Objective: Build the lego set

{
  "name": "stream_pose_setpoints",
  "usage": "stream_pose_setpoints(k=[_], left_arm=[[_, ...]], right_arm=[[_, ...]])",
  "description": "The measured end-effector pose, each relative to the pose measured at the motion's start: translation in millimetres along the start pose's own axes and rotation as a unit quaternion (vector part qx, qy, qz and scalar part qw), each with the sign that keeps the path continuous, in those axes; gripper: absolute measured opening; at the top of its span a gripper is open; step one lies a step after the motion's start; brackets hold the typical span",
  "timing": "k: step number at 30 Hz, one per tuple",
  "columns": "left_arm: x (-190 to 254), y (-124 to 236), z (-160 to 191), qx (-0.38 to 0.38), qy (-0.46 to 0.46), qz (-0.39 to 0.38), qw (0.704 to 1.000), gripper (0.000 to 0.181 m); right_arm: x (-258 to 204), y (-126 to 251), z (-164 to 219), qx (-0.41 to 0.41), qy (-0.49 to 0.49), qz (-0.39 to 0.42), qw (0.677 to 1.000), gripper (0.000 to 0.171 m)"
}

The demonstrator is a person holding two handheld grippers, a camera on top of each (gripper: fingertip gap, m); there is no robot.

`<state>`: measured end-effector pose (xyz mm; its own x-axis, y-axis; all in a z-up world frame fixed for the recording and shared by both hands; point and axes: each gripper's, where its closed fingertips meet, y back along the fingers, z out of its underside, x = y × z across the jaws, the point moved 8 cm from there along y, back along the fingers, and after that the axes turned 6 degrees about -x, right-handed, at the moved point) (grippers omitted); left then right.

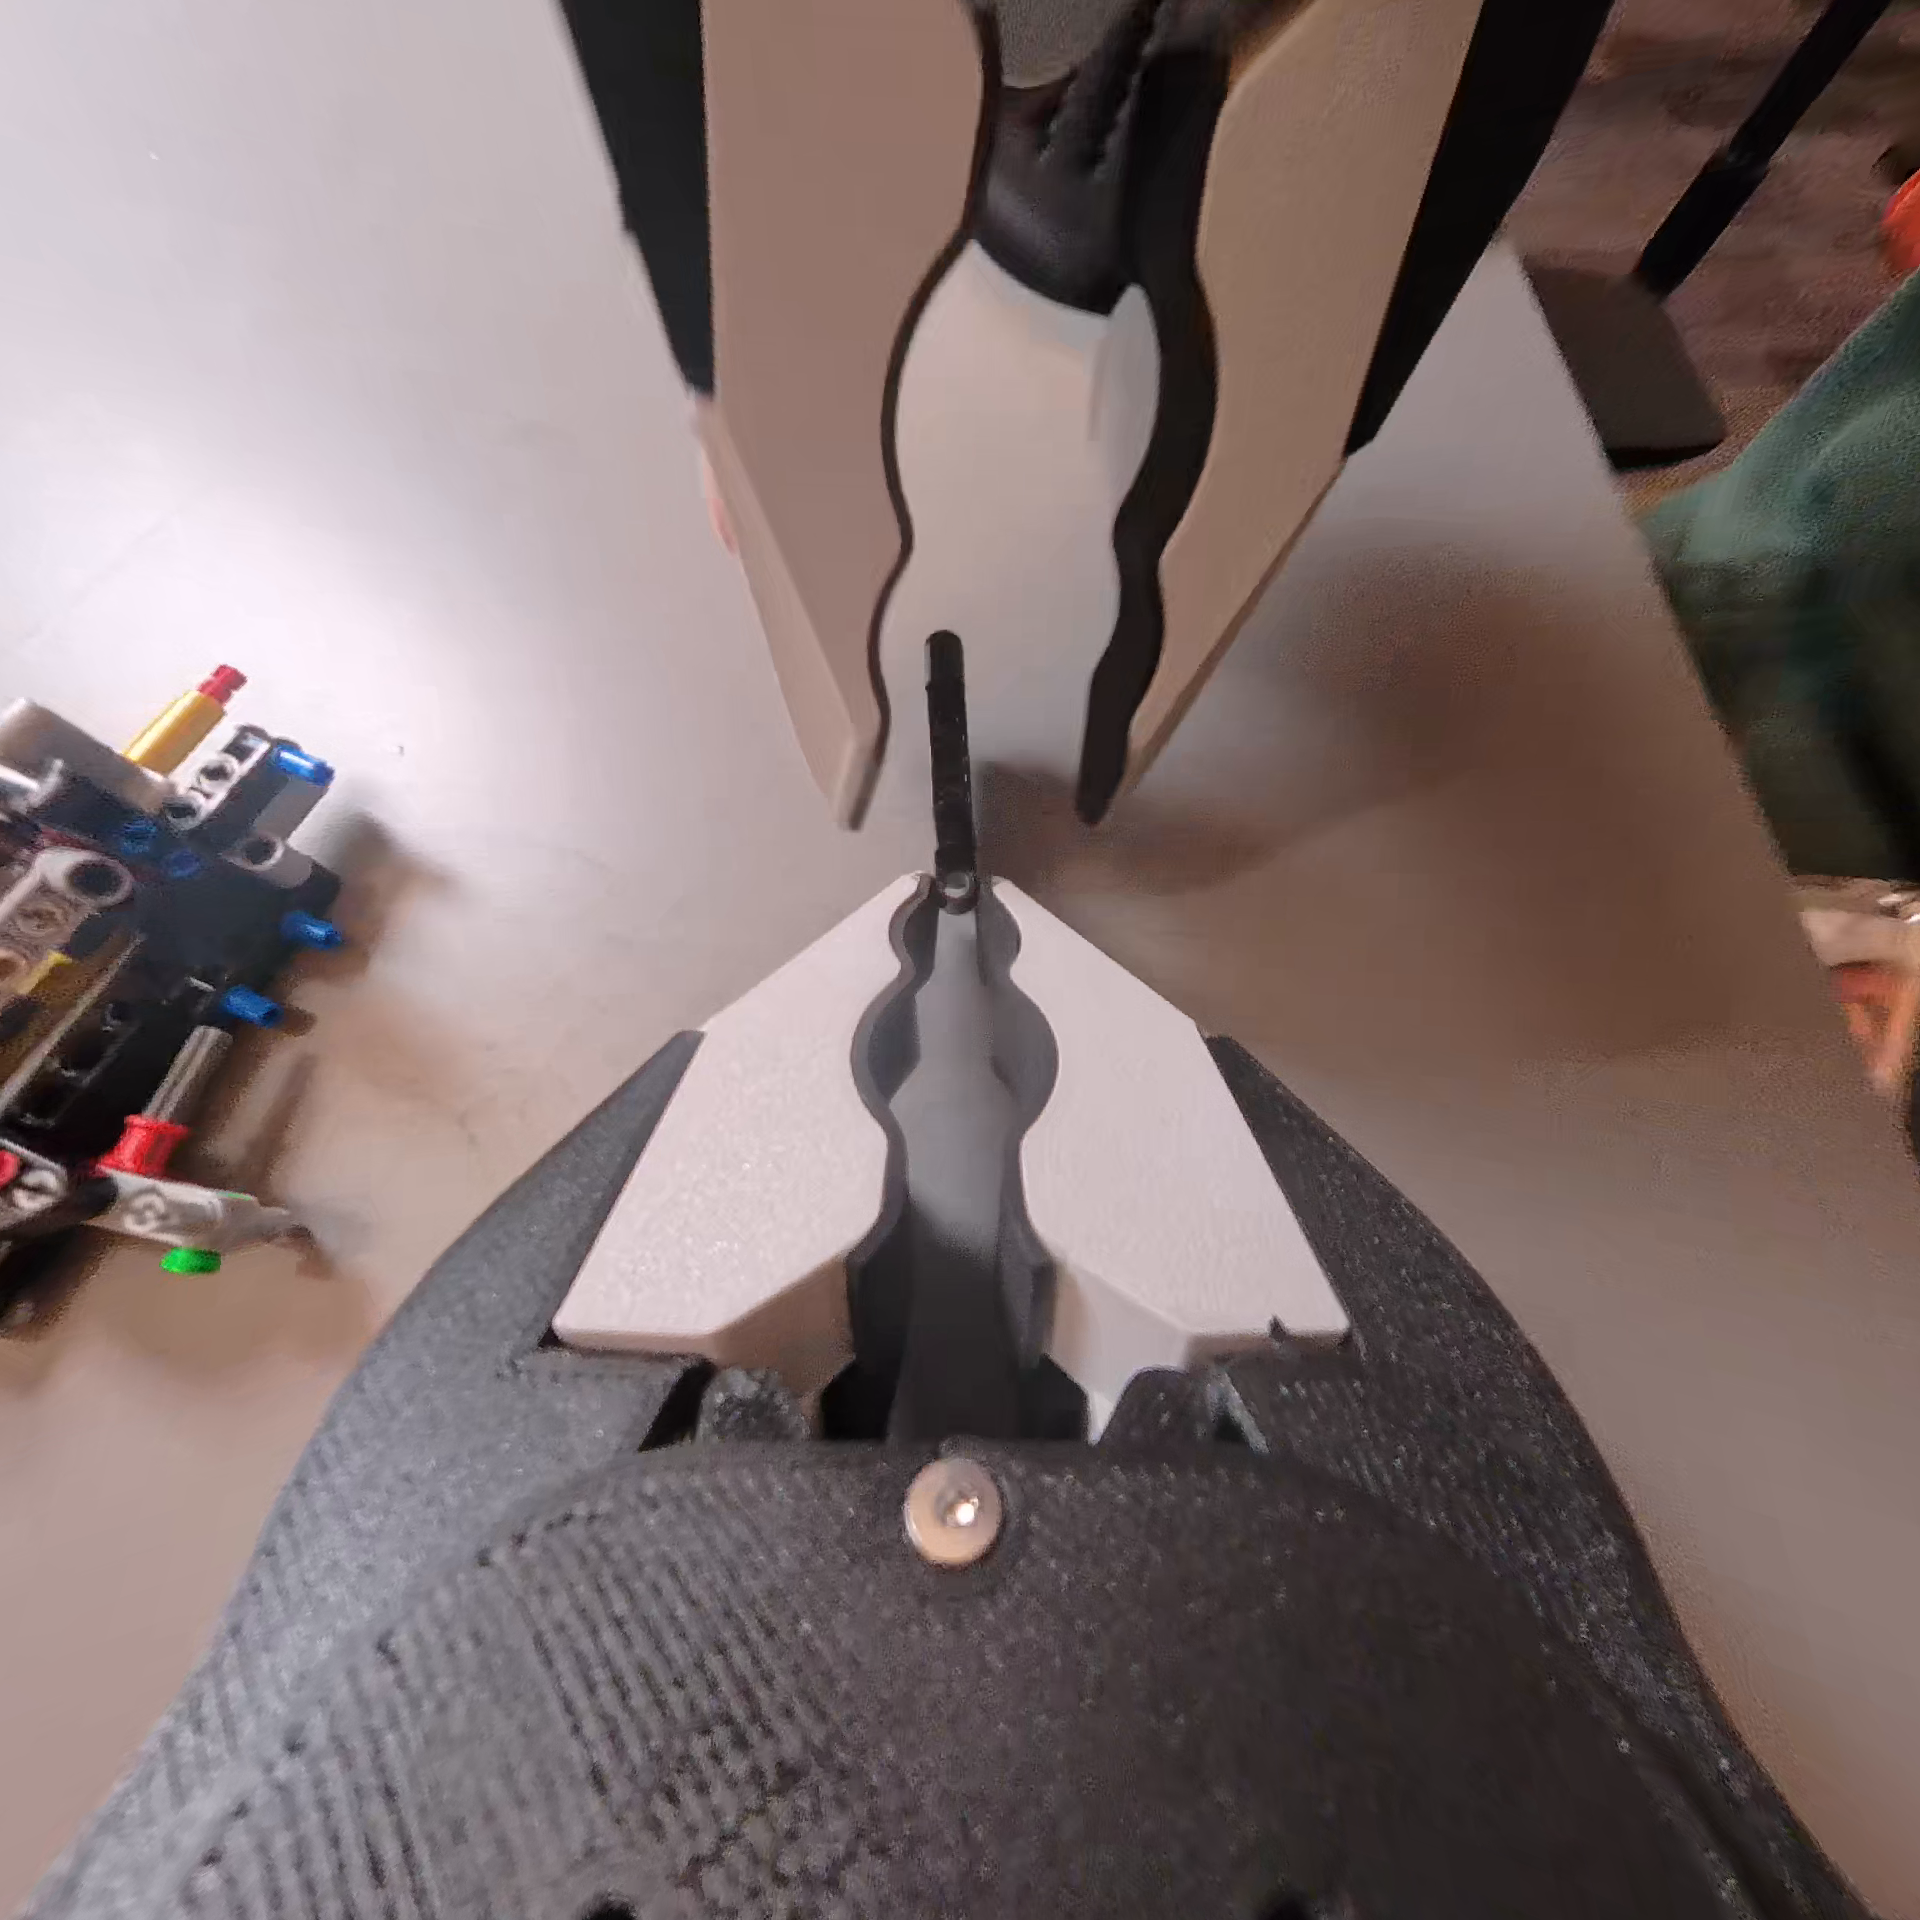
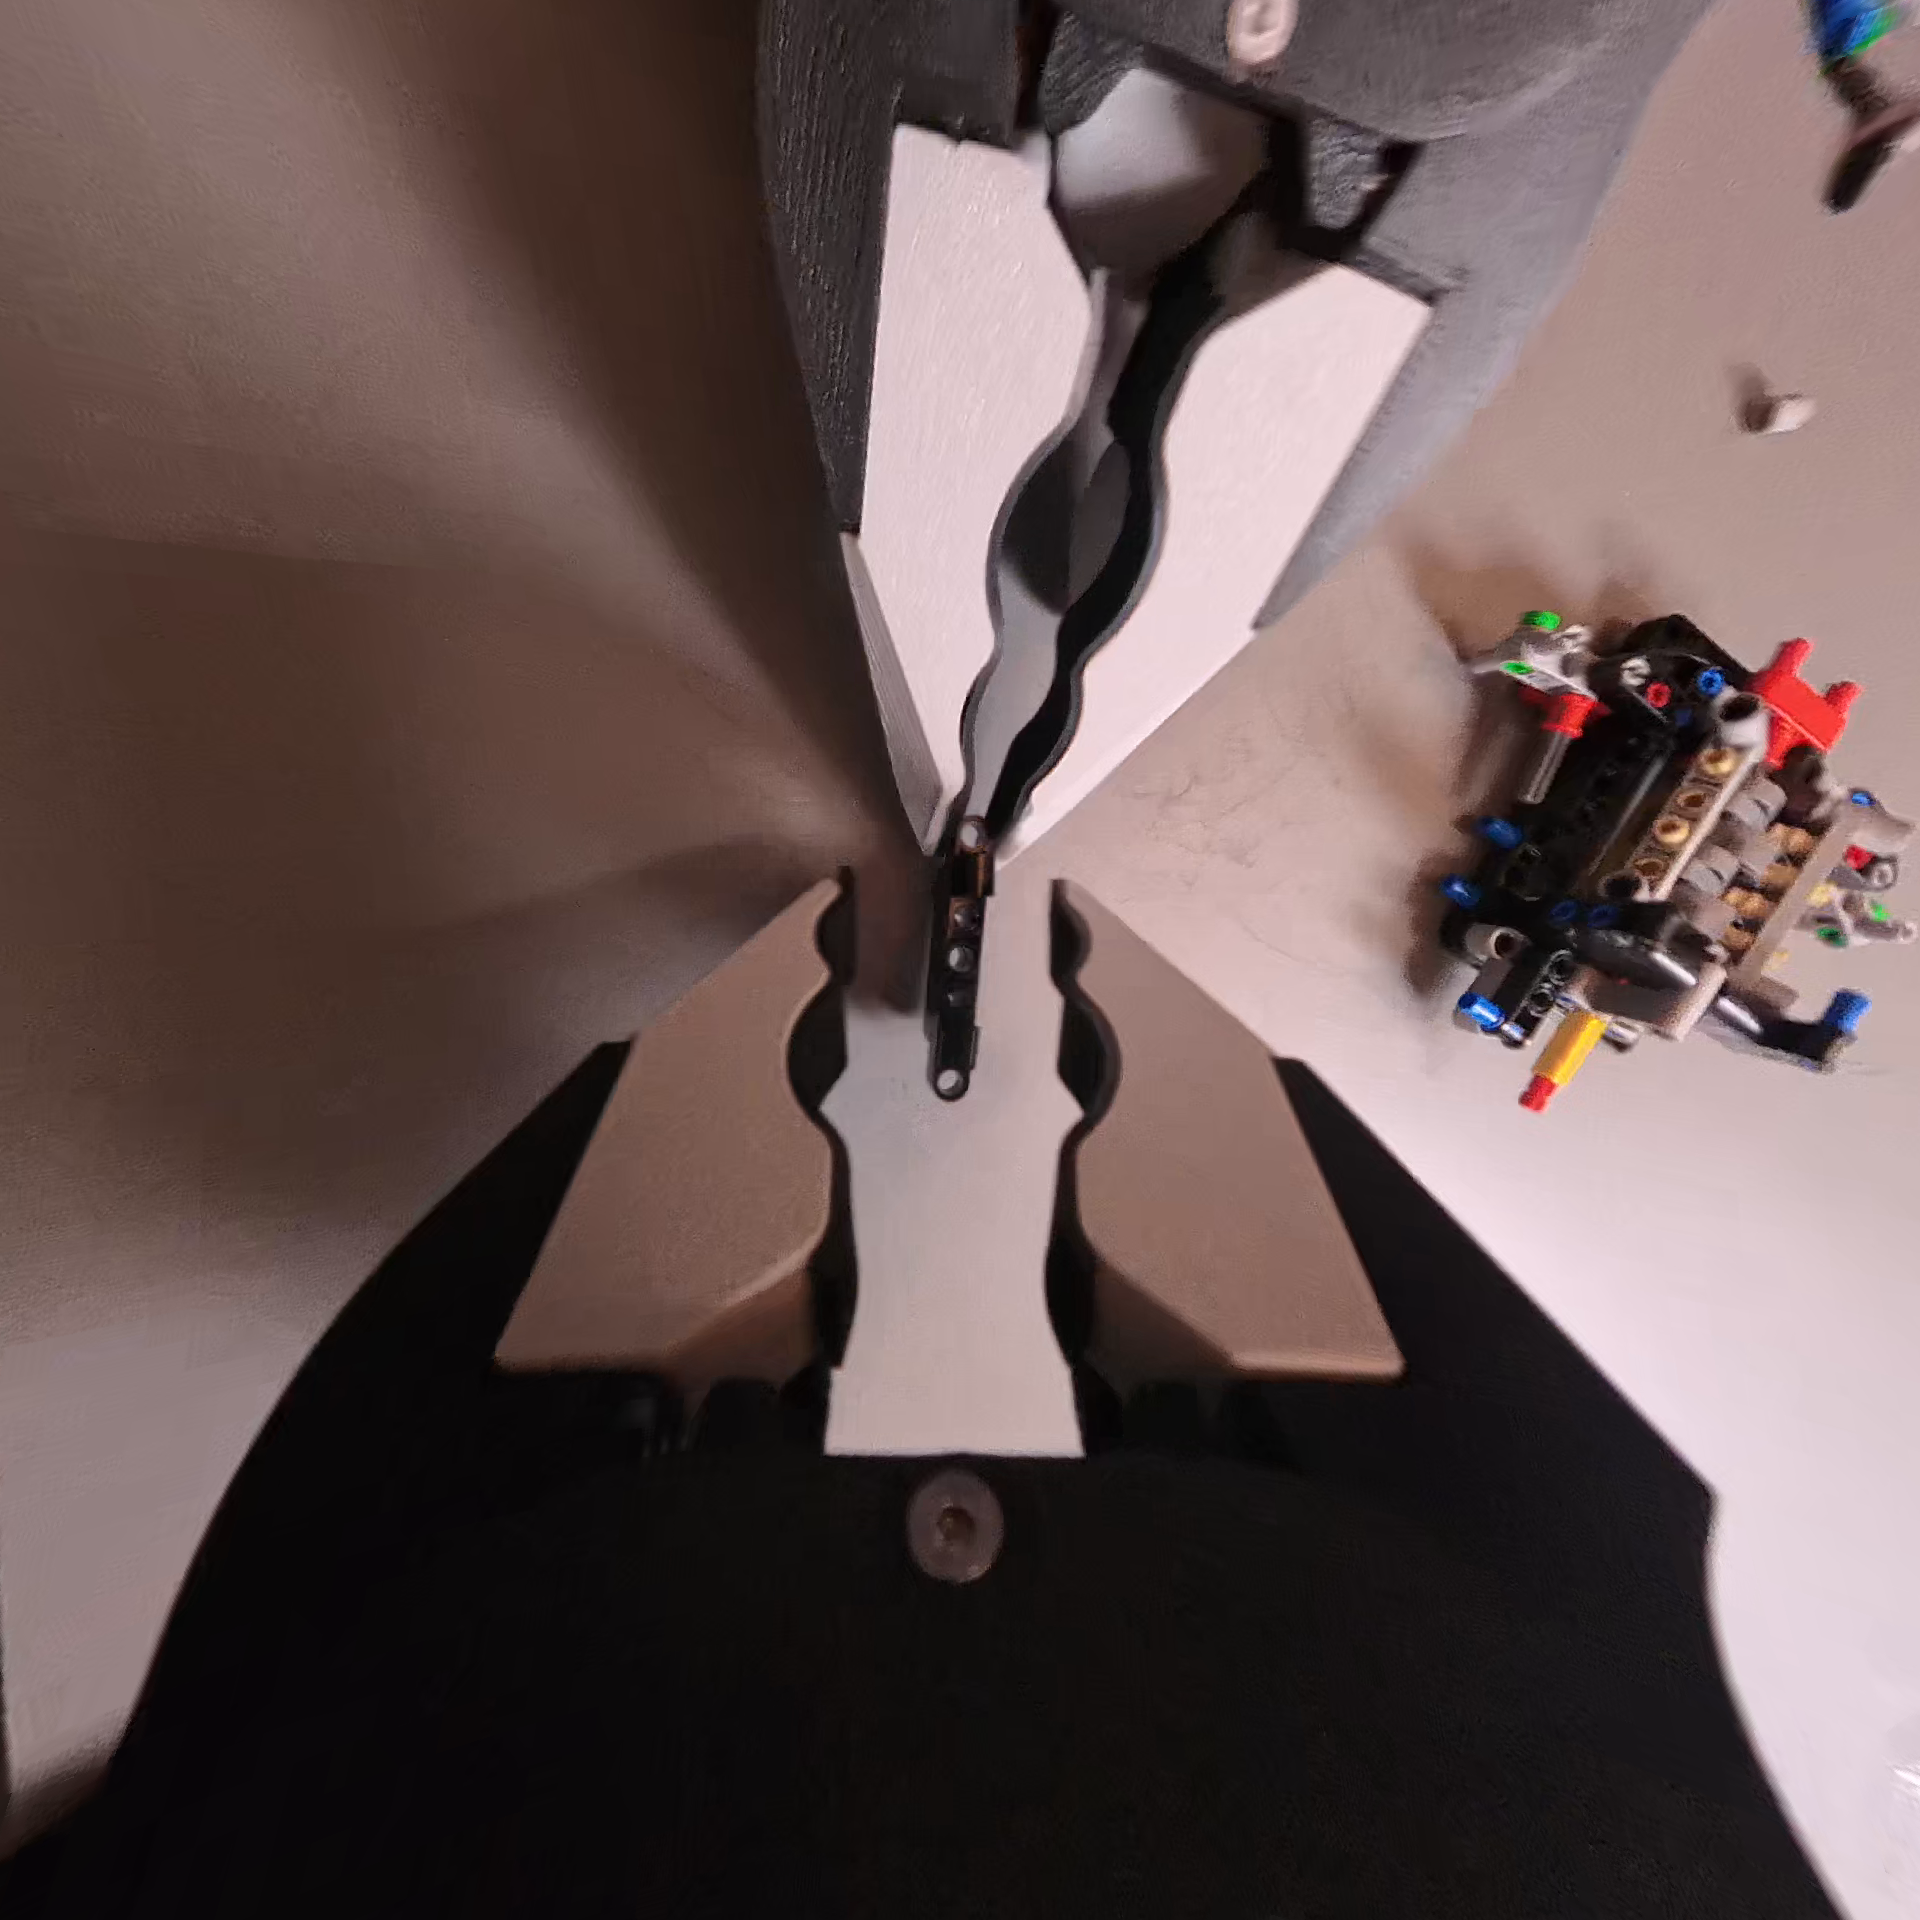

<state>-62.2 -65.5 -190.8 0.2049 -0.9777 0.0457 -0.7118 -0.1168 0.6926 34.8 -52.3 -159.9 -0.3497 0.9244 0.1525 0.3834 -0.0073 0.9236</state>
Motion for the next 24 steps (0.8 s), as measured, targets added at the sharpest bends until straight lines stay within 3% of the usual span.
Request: stream_pose_setpoints(k=[1,5,12,20,24], left_arm=[[-0.5,3.1,0.6,0.011,0.017,0.017,1.0,0.006],[-7.0,18.1,2.7,0.078,0.118,0.113,0.983,0.006],[-12.5,32.3,3.4,0.17,0.216,0.237,0.932,0.006],[-20.3,40.1,6.4,0.214,0.248,0.219,0.919,0.006],[-23.0,42.7,8.3,0.206,0.211,0.153,0.943,0.006]], right_arm=[[0.1,5.5,1.4,0.038,-0.024,-0.002,0.999,0.042],[0.3,24.7,18.1,0.147,-0.075,0.051,0.985,0.043],[-9.5,22.6,31.4,0.316,-0.132,0.022,0.939,0.03],[10.5,20.9,33.2,0.375,-0.153,-0.03,0.914,0.013],[19.0,15.1,33.7,0.372,-0.126,-0.021,0.919,0.013]])
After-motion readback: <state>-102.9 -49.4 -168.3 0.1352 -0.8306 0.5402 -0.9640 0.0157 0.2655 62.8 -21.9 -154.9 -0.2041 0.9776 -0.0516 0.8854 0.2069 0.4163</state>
